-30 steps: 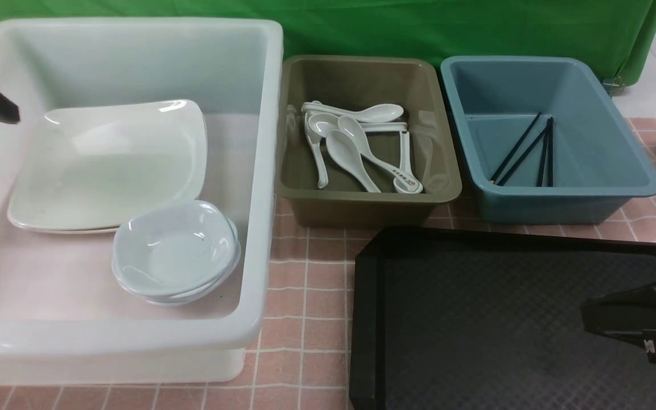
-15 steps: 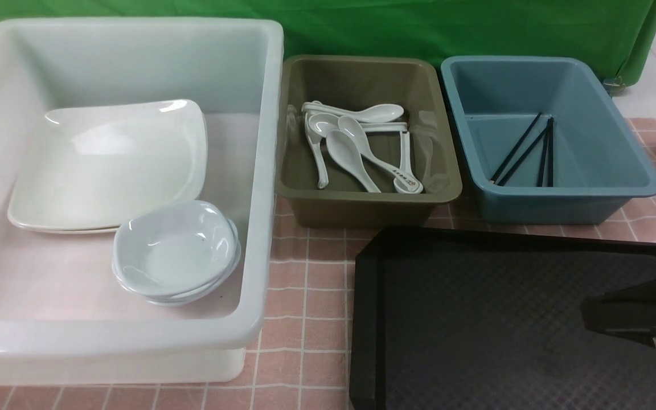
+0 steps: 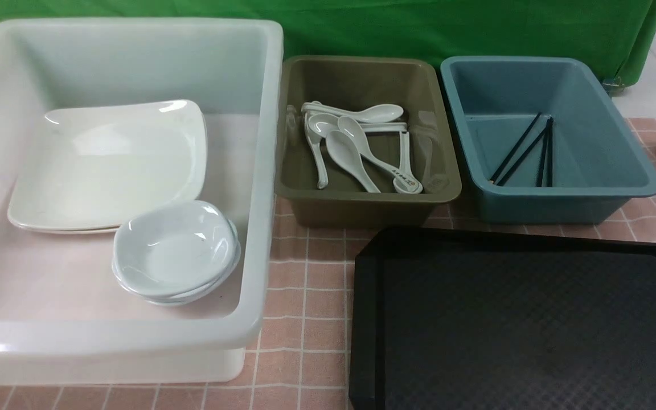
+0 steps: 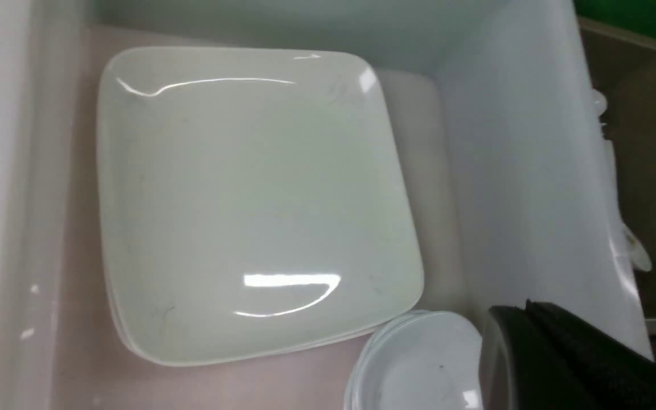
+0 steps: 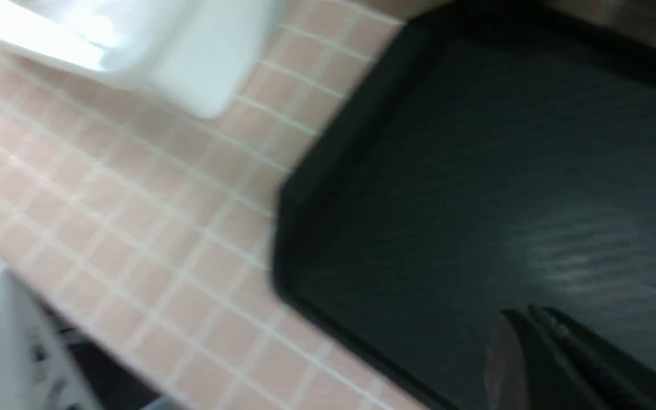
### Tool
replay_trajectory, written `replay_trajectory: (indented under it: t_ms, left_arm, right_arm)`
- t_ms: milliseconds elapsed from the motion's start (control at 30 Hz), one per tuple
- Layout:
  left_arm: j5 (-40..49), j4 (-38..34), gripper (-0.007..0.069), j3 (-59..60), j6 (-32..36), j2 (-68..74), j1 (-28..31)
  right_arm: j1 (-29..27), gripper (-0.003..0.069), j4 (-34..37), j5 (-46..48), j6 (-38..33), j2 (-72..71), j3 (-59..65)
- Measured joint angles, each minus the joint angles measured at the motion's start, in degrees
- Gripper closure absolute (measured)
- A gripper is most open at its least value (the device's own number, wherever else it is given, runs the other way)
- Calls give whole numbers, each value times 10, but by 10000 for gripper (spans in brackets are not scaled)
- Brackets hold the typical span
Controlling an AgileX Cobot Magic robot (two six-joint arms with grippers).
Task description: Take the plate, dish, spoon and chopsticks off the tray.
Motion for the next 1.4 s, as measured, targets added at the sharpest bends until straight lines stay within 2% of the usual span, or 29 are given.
replay_trajectory:
  t_ms: [100, 233, 267, 333, 367, 400, 467, 500, 567, 733, 1400]
  left_arm:
    - [0, -9, 628, 0, 3, -1, 0]
    - [1, -10, 628, 6, 5, -1, 0]
    - [2, -10, 628, 6, 6, -1, 0]
    - [2, -12, 627, 6, 9, -1, 0]
    - [2, -12, 627, 6, 10, -1, 0]
    - [2, -12, 627, 6, 15, -1, 0]
    - [2, -12, 627, 6, 17, -1, 0]
    - [2, -12, 627, 6, 18, -1, 0]
    - [2, -12, 627, 6, 18, -1, 0]
    - [2, -12, 627, 6, 18, -1, 0]
    - [2, -41, 627, 6, 19, -1, 0]
  right_arm:
    - [0, 629, -39, -9, 13, -49, 2]
    - [0, 629, -76, -106, 6, -164, 40]
    - [0, 629, -76, -140, 2, -196, 57]
    - [0, 629, -66, -273, -2, -267, 133]
    - [0, 629, -64, -284, -2, -267, 139]
    - [0, 629, -50, -362, -2, -294, 186]
    - [0, 629, -33, -424, -2, -309, 231]
    - [0, 629, -9, -511, -2, -314, 283]
    - [0, 629, 1, -568, -2, -313, 316]
    - [0, 629, 7, -603, -2, -307, 344]
    - [0, 608, 9, -609, -2, -305, 348]
